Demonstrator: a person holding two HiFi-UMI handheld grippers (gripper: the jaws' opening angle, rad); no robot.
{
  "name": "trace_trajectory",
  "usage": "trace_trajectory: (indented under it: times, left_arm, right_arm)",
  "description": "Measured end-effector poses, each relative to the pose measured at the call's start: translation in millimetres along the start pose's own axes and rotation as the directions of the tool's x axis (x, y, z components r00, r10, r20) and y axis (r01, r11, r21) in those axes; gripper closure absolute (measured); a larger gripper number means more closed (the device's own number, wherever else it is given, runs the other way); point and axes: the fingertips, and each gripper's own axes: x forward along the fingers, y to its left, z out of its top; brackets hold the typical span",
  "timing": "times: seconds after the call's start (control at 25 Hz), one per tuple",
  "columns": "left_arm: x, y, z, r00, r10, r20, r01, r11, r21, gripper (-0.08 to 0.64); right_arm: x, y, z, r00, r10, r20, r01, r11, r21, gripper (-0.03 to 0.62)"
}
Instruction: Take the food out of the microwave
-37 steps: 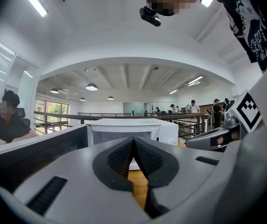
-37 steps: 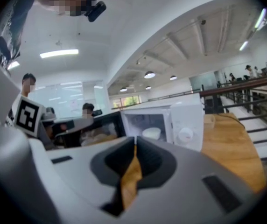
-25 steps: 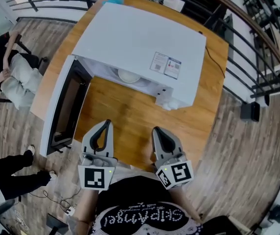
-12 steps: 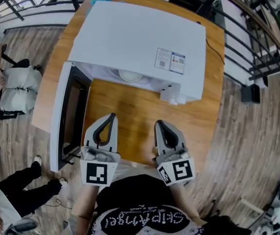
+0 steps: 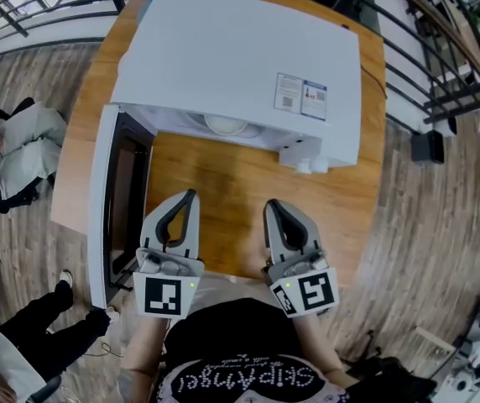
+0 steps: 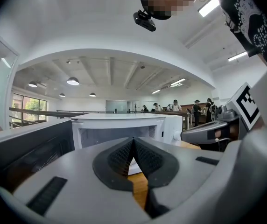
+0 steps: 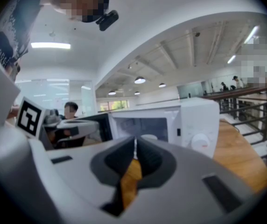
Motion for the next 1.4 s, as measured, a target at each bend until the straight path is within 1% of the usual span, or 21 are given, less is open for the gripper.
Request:
trace_trajectory:
  times: [0.08,0.2,0.36,0.4,0.44,0.48,0.64,0.72,0.76,0.84,0.92,1.04,1.12,1.2,1.28,1.4]
  left_arm:
    - [6.3,5.2,-2.3,1.000,-0.002,-0.017,0.002,1.000,0.029,0.528]
    - [19.8,10.8,-5.6,0.999,-0.010,-0.034,0.012,0.999,0.040,0.525]
    - [39.2,15.0,-8.3,0.998,-0.043,-0.050,0.046,0.997,0.062,0.473]
    - [44.3,15.3,-9.4,0.997,-0.056,-0.054,0.060,0.995,0.075,0.457]
    - [49.5,15.6,-10.8,0.996,-0.070,-0.058,0.075,0.993,0.089,0.435]
    - [54.8,16.2,-12.6,0.995,-0.080,-0.064,0.087,0.991,0.102,0.420]
    - [76.8,23.8,-21.1,0.989,-0.113,-0.100,0.127,0.982,0.141,0.378]
    - [88.6,30.7,-24.9,0.984,-0.125,-0.124,0.148,0.969,0.198,0.331]
    - [94.3,34.6,-28.3,0.982,-0.127,-0.142,0.157,0.961,0.228,0.322]
    - [105.3,41.6,-40.5,0.972,-0.126,-0.196,0.177,0.946,0.272,0.300]
    - [115.9,45.5,-53.9,0.956,-0.128,-0.262,0.210,0.927,0.311,0.276]
    - [129.2,46.0,-69.0,0.927,-0.138,-0.349,0.272,0.887,0.374,0.256]
    - [137.1,45.4,-77.1,0.909,-0.148,-0.389,0.310,0.864,0.396,0.247]
    - [145.2,46.9,-85.9,0.893,-0.151,-0.424,0.338,0.847,0.410,0.245]
    - [153.0,50.7,-94.8,0.880,-0.143,-0.453,0.353,0.835,0.422,0.245]
    - [161.9,54.6,-102.8,0.869,-0.154,-0.471,0.369,0.836,0.407,0.245]
  right_arm:
    - [5.2,-2.2,0.4,1.000,-0.003,-0.004,0.003,1.000,-0.015,0.555]
    - [15.4,-5.7,-0.9,1.000,-0.003,-0.017,0.002,0.999,-0.049,0.555]
    - [31.1,-6.9,-0.6,1.000,0.005,-0.023,-0.007,0.997,-0.078,0.549]
    - [35.3,-6.6,-1.7,1.000,0.008,-0.028,-0.011,0.996,-0.086,0.528]
    - [39.7,-6.2,-3.4,0.999,0.012,-0.035,-0.015,0.995,-0.094,0.480]
    - [44.1,-5.7,-5.3,0.999,0.014,-0.042,-0.018,0.995,-0.103,0.457]
    - [60.3,-7.1,-14.0,0.997,0.012,-0.080,-0.025,0.987,-0.159,0.442]
    - [69.7,-9.4,-20.5,0.994,0.009,-0.113,-0.030,0.983,-0.183,0.423]
    - [74.8,-11.3,-24.1,0.991,0.004,-0.133,-0.030,0.980,-0.196,0.410]
    - [85.6,-16.6,-30.3,0.986,-0.012,-0.163,-0.025,0.975,-0.220,0.393]
    - [96.1,-21.8,-34.9,0.983,-0.024,-0.182,-0.020,0.972,-0.232,0.382]
    - [110.9,-26.5,-40.9,0.978,-0.034,-0.204,-0.018,0.968,-0.249,0.373]
    - [120.8,-28.0,-47.2,0.973,-0.040,-0.229,-0.022,0.965,-0.262,0.365]
    - [131.9,-29.0,-55.4,0.967,-0.046,-0.250,-0.024,0.962,-0.271,0.353]
    - [143.1,-31.0,-63.2,0.962,-0.062,-0.264,-0.018,0.957,-0.290,0.337]
    - [156.1,-35.1,-69.9,0.953,-0.089,-0.289,-0.007,0.949,-0.315,0.330]
